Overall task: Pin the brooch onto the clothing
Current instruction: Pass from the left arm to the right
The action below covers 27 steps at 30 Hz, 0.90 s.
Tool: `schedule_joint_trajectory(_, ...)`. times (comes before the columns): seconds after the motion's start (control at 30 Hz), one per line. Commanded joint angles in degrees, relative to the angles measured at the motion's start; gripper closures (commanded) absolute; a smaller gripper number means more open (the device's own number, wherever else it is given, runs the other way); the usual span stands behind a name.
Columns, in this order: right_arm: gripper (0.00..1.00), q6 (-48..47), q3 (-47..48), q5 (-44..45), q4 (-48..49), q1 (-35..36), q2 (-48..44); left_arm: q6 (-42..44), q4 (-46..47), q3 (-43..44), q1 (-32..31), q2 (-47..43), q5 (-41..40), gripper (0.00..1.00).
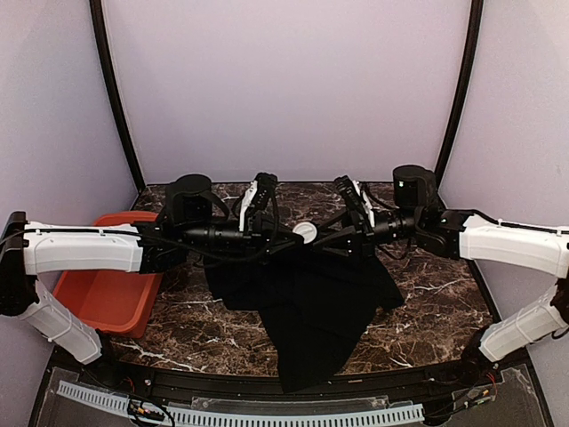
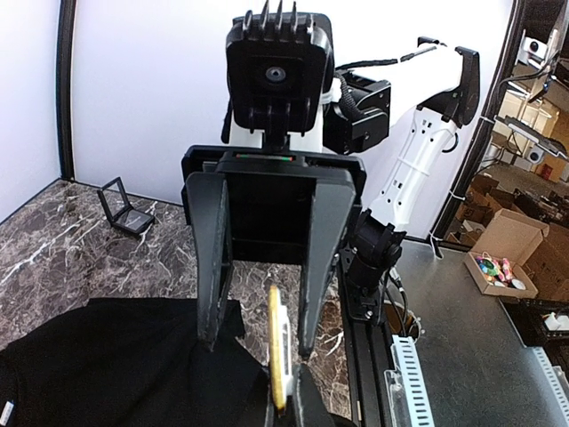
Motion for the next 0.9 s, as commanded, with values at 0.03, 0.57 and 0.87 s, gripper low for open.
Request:
schedule_joint_trajectory(0.03,0.65,3.7,1.8,0.2,5.6,1.0,1.4,-2.0,5.0,-2.0,0.3,-1.3,1.1,0.99)
schedule_joint_trajectory(0.57,0.85,6.7,3.0,-2.4,8.1,1.7,2.8,-1.0,4.2,-2.1,0.3,-1.7,0.2,0.99)
schedule_joint_trajectory(0.87,0.8,5.1,2.6,-2.0,6.4,1.8,2.7,-0.8,4.7,-2.7,0.3,-2.6,-0.9,0.99)
